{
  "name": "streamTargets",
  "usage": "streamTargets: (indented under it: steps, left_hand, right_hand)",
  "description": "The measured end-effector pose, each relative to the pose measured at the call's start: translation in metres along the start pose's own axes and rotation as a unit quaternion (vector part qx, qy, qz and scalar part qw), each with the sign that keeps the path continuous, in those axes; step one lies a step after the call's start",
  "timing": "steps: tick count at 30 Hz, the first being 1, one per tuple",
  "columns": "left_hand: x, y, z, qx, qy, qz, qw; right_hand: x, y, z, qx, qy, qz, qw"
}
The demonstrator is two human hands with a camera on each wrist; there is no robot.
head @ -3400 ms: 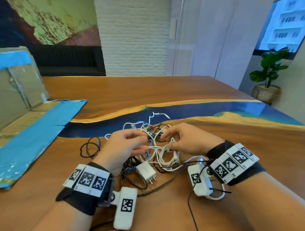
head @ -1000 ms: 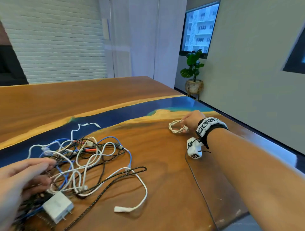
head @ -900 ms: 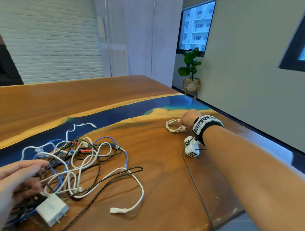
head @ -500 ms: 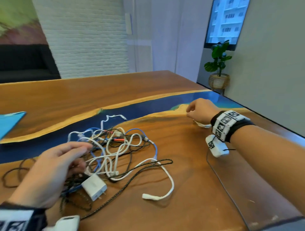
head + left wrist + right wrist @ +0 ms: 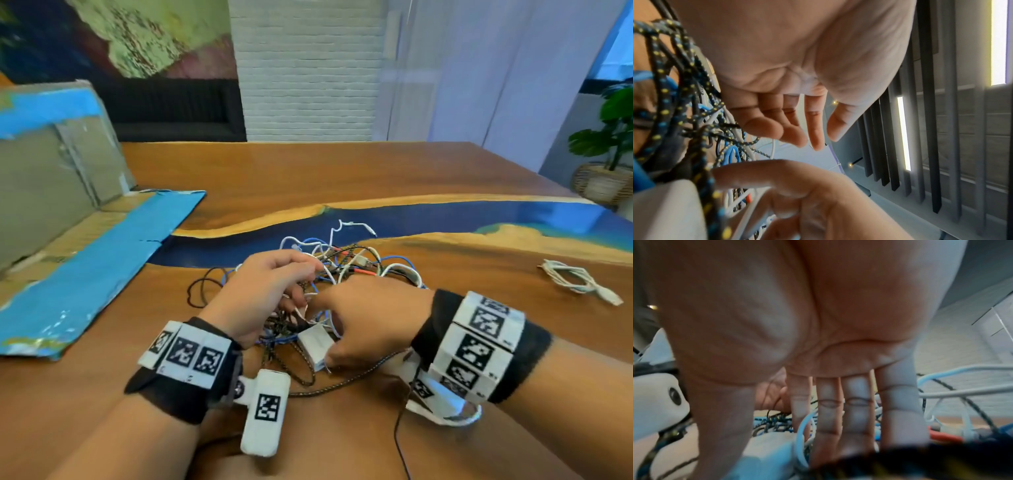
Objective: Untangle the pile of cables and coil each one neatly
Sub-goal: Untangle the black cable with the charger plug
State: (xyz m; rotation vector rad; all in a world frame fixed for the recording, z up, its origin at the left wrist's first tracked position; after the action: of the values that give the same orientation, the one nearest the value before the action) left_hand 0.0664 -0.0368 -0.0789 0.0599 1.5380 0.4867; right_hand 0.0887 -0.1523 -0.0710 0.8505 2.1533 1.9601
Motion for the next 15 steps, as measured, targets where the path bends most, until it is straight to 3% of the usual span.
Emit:
streamTargets:
  steps: [6, 9, 13, 15]
  left_hand:
    - [0.005, 0.005, 0.003, 0.011, 0.021, 0.001, 1.0]
    - [0.007, 0.006, 0.003, 0.007, 0.027, 0.003, 1.0]
    - [0.003, 0.011, 0.003, -0.012, 0.016, -0.012, 1.0]
    - [0.0, 0.017, 0.002, -0.047, 0.01, -0.033, 0.998]
  right_hand:
    - [0.003, -0.002, 0.018, 0.005, -0.006, -0.047, 0.999]
    - [-0.002, 0.003, 0.018, -0.01, -0.018, -0.007, 1.0]
    - [-0.017, 0.039, 0.011, -0.098, -0.015, 0.19, 0.977]
    - [-0.03, 0.061, 0.003, -0.165, 0.014, 0.366, 0.916]
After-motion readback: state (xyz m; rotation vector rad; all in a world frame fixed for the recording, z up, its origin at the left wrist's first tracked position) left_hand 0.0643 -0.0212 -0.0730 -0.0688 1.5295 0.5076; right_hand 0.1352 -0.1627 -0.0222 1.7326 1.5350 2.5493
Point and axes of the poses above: each hand's wrist, its own z-axis towards the middle knuckle, its own y-axis out of the back of the hand, x = y × z, the point moved 8 cm from there along z, towards the middle knuckle, and after that the axes turned 13 degrees about z, right-handed, at the moved point
